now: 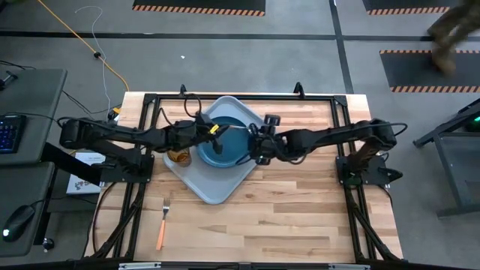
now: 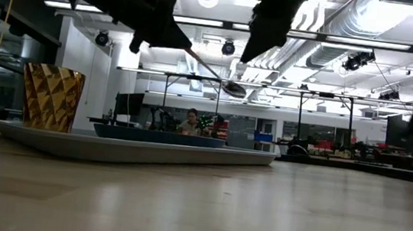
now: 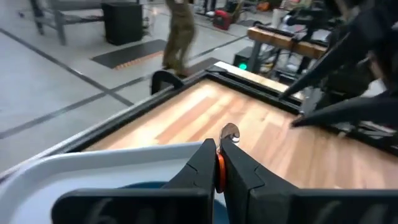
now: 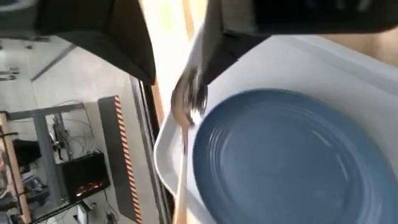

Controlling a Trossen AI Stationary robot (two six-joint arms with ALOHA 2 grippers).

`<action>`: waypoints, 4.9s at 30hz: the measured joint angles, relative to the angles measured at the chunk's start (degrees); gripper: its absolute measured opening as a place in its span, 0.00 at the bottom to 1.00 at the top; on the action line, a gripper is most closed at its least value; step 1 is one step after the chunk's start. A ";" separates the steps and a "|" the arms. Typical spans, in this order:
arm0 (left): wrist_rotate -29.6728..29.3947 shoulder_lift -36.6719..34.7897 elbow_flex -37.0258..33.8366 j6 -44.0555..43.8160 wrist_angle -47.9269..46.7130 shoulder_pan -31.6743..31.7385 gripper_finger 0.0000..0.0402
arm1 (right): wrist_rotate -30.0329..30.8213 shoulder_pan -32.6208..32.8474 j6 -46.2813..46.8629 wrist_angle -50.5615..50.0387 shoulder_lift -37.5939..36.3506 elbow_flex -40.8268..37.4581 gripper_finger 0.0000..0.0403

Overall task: Pick and place plate/cup/fork/spoon on tray
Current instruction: Put the spoon on the tray

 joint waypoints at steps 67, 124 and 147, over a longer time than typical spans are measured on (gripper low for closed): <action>-2.48 7.92 -17.27 -1.32 61.80 -2.75 0.07 | -16.99 -11.32 11.36 113.98 -8.18 -42.23 0.01; 21.63 -21.02 -15.80 -1.59 4.91 2.01 0.29 | -56.60 -36.19 -35.89 -27.66 36.80 45.20 0.00; 21.04 -21.02 -15.80 -2.07 4.35 1.81 0.29 | -51.46 -36.26 -43.30 -14.30 41.56 45.00 0.15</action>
